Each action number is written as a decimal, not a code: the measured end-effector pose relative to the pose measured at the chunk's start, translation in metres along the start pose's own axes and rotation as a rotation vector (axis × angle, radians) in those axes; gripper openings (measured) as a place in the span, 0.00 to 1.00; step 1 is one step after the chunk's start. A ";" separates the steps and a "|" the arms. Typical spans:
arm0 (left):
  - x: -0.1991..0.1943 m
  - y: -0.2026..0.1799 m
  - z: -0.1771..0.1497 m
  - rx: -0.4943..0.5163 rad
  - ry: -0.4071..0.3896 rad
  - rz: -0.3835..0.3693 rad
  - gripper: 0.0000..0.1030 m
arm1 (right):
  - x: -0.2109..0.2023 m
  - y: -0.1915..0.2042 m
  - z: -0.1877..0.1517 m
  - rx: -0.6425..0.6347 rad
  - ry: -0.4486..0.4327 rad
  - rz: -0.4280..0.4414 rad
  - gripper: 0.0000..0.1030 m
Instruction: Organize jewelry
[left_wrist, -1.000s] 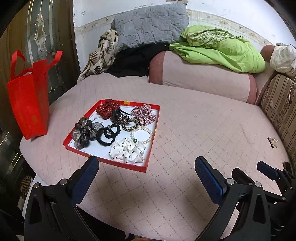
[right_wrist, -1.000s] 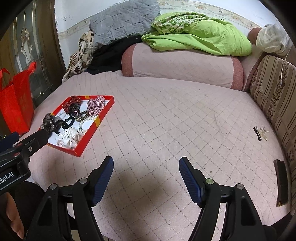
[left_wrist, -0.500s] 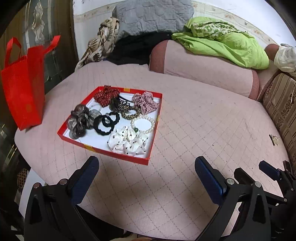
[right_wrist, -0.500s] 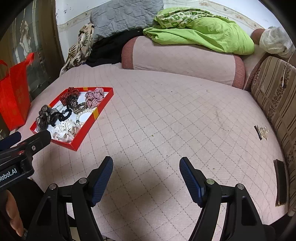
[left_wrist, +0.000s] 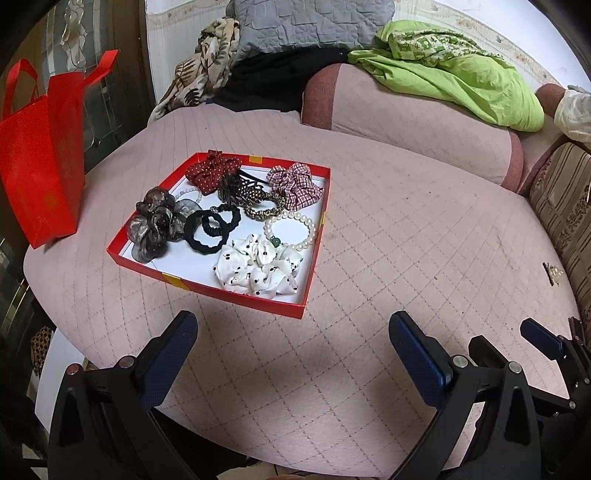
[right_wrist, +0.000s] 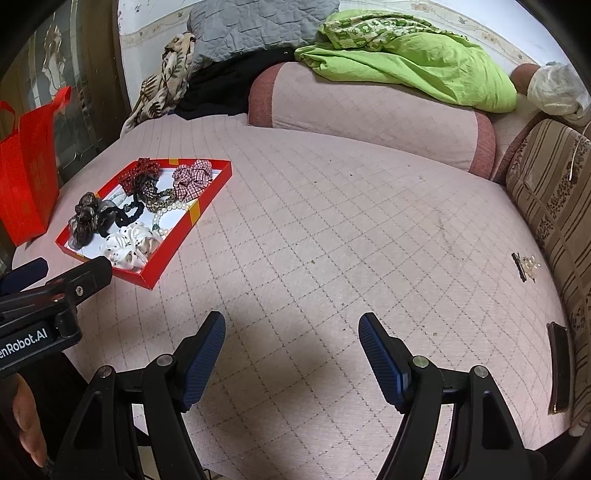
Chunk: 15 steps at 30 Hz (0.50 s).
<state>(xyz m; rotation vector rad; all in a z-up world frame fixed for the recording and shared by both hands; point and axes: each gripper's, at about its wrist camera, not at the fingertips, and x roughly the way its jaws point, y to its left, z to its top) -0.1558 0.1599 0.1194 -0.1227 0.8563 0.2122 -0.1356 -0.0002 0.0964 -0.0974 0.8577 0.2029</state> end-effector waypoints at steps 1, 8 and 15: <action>0.001 0.000 0.000 0.000 0.002 0.000 1.00 | 0.001 0.000 0.000 -0.001 0.002 0.000 0.77; 0.007 0.001 -0.001 0.007 0.015 0.000 1.00 | 0.005 0.005 -0.001 -0.014 0.013 -0.003 0.77; 0.011 0.003 -0.001 0.014 0.023 0.004 1.00 | 0.008 0.011 -0.003 -0.032 0.022 -0.006 0.77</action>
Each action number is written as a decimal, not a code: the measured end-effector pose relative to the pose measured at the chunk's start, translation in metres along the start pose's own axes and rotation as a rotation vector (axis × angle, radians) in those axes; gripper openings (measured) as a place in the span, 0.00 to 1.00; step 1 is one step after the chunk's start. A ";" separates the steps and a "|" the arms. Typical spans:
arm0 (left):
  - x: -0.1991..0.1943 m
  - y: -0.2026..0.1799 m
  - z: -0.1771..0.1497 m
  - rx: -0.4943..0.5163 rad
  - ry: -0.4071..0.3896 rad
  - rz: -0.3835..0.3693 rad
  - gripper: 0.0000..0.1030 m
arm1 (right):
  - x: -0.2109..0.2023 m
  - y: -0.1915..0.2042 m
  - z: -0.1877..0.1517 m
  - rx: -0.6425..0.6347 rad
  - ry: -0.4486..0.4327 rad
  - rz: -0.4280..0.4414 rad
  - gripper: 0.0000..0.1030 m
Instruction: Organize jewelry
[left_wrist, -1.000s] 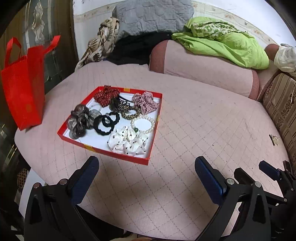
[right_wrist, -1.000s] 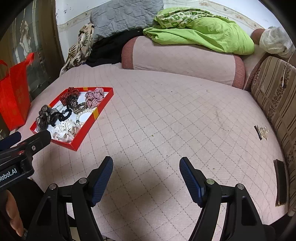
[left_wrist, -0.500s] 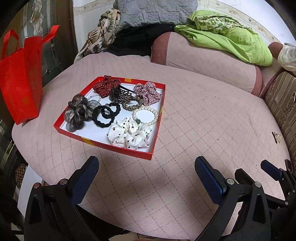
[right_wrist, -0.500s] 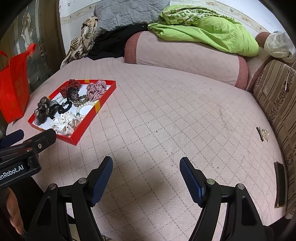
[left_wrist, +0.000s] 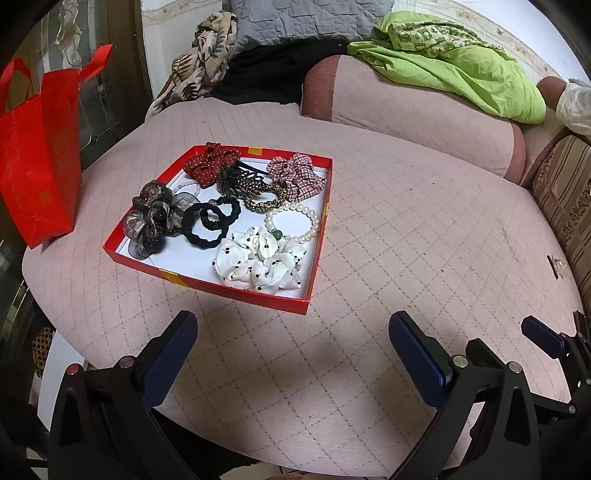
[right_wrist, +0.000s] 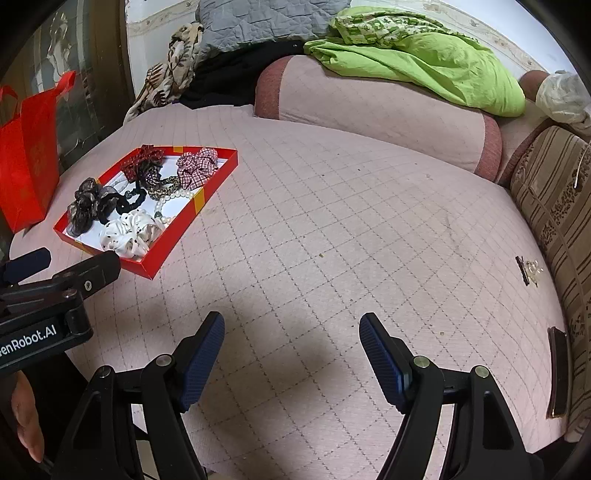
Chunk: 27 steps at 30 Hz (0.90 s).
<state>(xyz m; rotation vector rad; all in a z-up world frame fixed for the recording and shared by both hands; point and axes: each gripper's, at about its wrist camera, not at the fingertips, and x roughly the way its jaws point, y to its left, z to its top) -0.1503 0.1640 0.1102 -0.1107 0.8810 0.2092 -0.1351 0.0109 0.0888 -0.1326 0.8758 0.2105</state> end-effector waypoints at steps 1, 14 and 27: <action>0.000 0.000 0.000 -0.001 0.000 0.001 1.00 | 0.000 0.000 0.000 0.000 0.001 0.000 0.78; 0.006 0.001 0.000 0.001 0.015 0.011 1.00 | 0.005 0.001 -0.001 -0.004 0.010 0.001 0.78; 0.008 -0.002 0.000 0.016 0.020 0.015 1.00 | 0.007 -0.001 -0.003 0.006 0.013 0.015 0.78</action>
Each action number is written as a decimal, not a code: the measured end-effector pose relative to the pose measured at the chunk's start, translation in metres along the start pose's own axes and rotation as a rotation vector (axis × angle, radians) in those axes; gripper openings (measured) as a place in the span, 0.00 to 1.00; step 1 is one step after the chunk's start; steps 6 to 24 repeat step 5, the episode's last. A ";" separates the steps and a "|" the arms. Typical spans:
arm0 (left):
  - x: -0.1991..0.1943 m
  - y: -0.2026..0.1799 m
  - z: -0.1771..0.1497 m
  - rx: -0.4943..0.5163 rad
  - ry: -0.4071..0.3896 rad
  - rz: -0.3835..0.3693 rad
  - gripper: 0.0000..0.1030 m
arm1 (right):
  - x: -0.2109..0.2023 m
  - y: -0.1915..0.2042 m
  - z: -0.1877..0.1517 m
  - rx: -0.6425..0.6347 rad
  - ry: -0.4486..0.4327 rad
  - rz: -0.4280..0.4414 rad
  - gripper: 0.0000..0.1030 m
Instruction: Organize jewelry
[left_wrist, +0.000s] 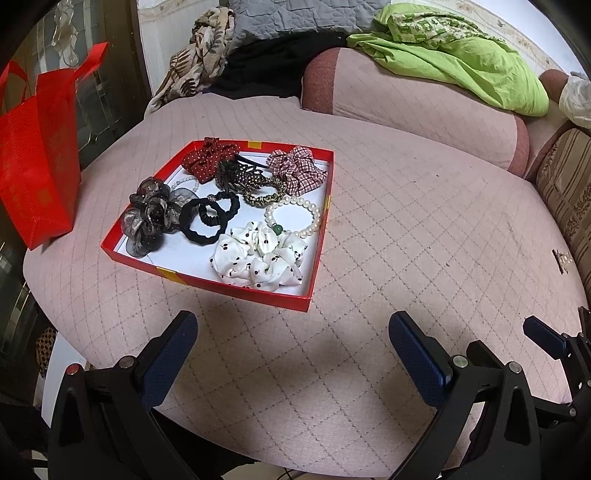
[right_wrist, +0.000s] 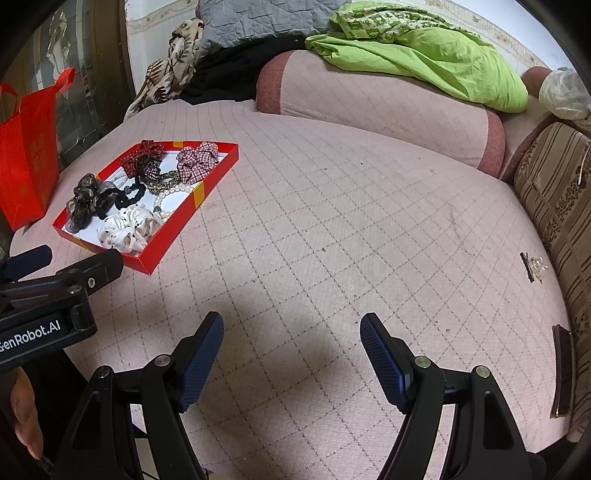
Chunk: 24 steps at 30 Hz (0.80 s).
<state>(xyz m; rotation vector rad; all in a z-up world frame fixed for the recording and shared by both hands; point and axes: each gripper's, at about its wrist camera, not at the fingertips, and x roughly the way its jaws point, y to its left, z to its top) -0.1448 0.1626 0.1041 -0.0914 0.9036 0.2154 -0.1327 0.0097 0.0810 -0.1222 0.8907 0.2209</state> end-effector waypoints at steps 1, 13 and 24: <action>-0.001 0.000 0.000 0.000 -0.002 0.002 1.00 | 0.000 0.000 0.000 0.001 0.000 0.003 0.78; -0.005 -0.002 0.003 0.005 -0.009 0.011 1.00 | -0.001 -0.005 -0.001 0.019 0.000 0.014 0.78; -0.005 -0.002 0.003 0.005 -0.009 0.011 1.00 | -0.001 -0.005 -0.001 0.019 0.000 0.014 0.78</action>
